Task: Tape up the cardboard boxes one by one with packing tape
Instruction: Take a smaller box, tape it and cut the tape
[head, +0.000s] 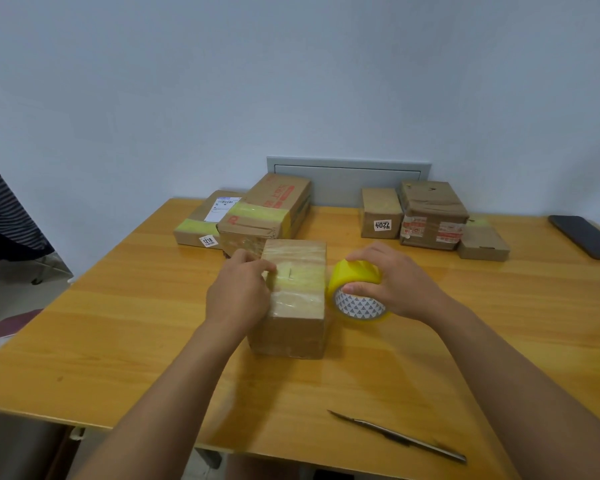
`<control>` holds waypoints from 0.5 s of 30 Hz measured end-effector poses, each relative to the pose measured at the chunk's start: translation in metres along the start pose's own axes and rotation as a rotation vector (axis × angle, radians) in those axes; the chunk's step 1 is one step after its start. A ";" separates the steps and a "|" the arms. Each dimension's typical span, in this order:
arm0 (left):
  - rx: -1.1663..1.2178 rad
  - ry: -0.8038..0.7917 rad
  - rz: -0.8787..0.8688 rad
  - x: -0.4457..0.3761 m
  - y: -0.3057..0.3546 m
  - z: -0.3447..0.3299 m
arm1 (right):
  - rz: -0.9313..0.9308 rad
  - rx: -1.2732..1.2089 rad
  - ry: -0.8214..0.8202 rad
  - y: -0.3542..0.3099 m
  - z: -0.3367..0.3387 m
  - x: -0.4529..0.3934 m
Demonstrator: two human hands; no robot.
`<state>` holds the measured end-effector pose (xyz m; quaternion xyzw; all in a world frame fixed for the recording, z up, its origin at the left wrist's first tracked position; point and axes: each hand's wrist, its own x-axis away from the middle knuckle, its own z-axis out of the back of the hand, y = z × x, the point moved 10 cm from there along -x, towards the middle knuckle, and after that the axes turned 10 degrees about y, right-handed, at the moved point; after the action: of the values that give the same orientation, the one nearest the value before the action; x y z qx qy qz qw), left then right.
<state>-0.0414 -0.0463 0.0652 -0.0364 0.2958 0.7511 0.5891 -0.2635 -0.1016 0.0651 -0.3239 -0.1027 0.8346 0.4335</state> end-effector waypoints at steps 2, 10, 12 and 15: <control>-0.177 0.010 -0.130 0.004 0.014 0.002 | 0.001 0.003 0.002 0.000 0.000 0.000; -0.136 -0.264 -0.282 0.034 0.045 -0.027 | -0.004 0.001 0.010 0.000 0.001 0.003; -0.154 -0.278 -0.293 0.036 0.044 -0.031 | 0.005 -0.004 0.020 0.000 0.002 0.004; -0.154 -0.273 -0.308 0.037 0.045 -0.031 | 0.009 -0.017 0.036 0.000 0.004 0.004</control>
<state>-0.1026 -0.0358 0.0430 -0.0242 0.1461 0.6704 0.7270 -0.2674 -0.0980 0.0668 -0.3429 -0.1005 0.8298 0.4286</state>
